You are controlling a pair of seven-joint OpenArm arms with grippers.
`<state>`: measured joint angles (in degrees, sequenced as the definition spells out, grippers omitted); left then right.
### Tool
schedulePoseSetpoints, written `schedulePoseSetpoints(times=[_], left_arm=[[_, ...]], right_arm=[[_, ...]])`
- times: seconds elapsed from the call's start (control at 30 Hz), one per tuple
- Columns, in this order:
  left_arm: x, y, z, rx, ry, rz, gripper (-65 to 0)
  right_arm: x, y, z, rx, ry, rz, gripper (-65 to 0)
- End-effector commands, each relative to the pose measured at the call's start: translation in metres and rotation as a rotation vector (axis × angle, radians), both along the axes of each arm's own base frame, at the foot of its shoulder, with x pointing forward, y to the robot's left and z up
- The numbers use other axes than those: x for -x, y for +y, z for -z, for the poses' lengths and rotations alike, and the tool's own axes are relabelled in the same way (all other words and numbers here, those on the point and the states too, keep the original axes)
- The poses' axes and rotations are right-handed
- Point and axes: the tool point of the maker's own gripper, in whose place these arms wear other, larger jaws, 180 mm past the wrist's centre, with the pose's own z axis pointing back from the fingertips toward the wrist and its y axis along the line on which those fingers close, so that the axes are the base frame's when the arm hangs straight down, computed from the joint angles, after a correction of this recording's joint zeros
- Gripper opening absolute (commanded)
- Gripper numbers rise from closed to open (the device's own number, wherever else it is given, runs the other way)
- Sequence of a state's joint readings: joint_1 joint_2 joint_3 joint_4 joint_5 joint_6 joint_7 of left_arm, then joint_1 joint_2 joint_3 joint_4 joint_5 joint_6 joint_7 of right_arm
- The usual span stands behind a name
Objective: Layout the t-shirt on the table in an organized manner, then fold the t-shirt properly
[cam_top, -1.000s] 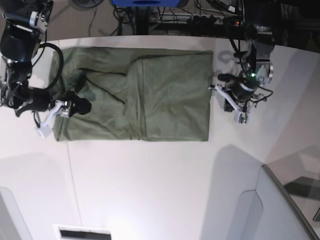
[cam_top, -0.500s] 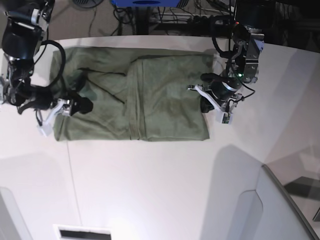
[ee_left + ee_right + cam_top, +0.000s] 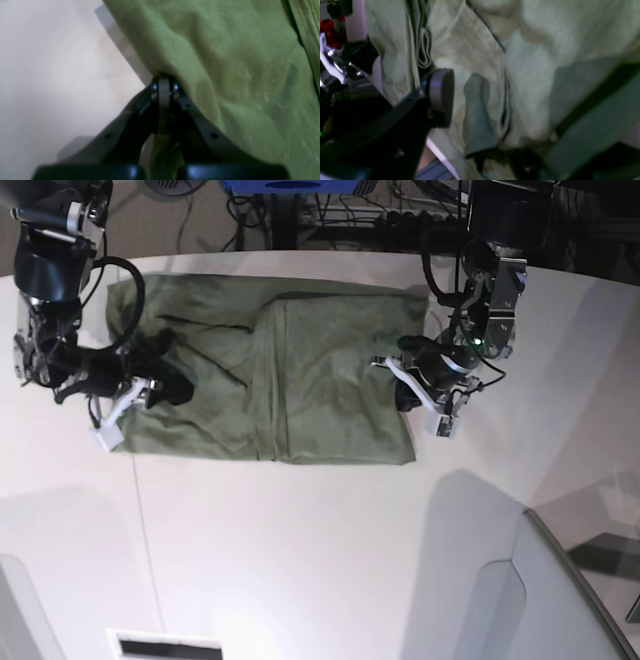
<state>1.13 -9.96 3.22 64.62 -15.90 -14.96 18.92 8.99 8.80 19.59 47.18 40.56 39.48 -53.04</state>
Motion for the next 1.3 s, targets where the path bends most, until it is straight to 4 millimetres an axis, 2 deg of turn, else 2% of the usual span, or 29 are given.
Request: schedulePoseSetpoints(times=[0.0, 0.03, 0.1, 0.2, 0.27, 0.33, 0.4, 0.47, 0.5, 0.6, 0.63, 0.73, 0.8, 0.9, 0.97, 1.1, 1.27], left_arm=[[0.008, 0.004, 0.008, -0.036, 0.051, 0.011, -65.0], [0.008, 0.004, 0.007, -0.036, 0.048, 0.011, -65.0], [0.006, 0.007, 0.005, -0.038, 0.042, 0.004, -65.0], [0.007, 0.019, 0.006, -0.061, 0.046, 0.002, -65.0], [0.009, 0.023, 0.007, -0.069, 0.051, 0.0, -65.0], [0.011, 0.035, 0.006, -0.089, 0.053, -0.002, -65.0], [0.011, 0.041, 0.006, -0.101, 0.053, -0.001, -65.0], [0.013, 0.056, 0.004, -0.117, 0.054, -0.023, -65.0], [0.016, 0.063, 0.004, -0.121, 0.056, -0.043, -65.0], [0.012, 0.082, -0.012, -0.124, 0.012, -0.1, -65.0], [0.013, 0.086, -0.017, -0.127, -0.003, -0.113, -65.0], [0.007, 0.095, -0.041, -0.14, -0.072, -0.133, -65.0], [0.008, 0.1, -0.052, -0.148, -0.101, -0.143, -65.0], [0.009, 0.106, -0.062, -0.166, -0.121, -0.136, -65.0], [0.01, 0.11, -0.061, -0.173, -0.118, -0.138, -65.0], [0.012, 0.111, -0.06, -0.178, -0.112, -0.138, -65.0], [0.02, 0.115, -0.056, -0.187, -0.095, -0.135, -65.0]], right_arm=[[0.012, -0.005, 0.01, 0.054, 0.072, -0.044, -35.1], [0.012, -0.004, 0.01, 0.055, 0.073, -0.046, -35.3], [0.011, -0.005, 0.009, 0.057, 0.069, -0.048, -31.5], [0.006, -0.009, 0.006, 0.065, 0.053, -0.037, -17.3], [0.002, -0.029, 0.003, 0.11, 0.059, 0.008, -7.4], [0.002, -0.049, 0.003, 0.149, 0.083, 0.103, -0.9], [0.002, -0.068, 0.001, 0.183, 0.077, 0.204, -0.5], [0.005, -0.09, -0.005, 0.238, 0.051, 0.288, -0.5], [0.005, -0.097, -0.01, 0.261, 0.03, 0.314, -0.5], [0.013, -0.108, -0.031, 0.335, -0.042, 0.36, -0.5], [0.016, -0.106, -0.042, 0.355, -0.076, 0.354, -0.5], [0.029, -0.069, -0.07, 0.381, -0.174, 0.229, -5.1], [0.044, -0.038, -0.073, 0.371, -0.18, 0.125, -13.1], [0.061, -0.016, -0.065, 0.351, -0.135, 0.05, -23.3], [0.068, -0.013, -0.056, 0.357, -0.101, 0.052, -23.7], [0.078, -0.022, -0.041, 0.484, -0.048, 0.082, -14.9], [0.084, -0.027, -0.037, 0.578, -0.057, 0.04, -14.3]])
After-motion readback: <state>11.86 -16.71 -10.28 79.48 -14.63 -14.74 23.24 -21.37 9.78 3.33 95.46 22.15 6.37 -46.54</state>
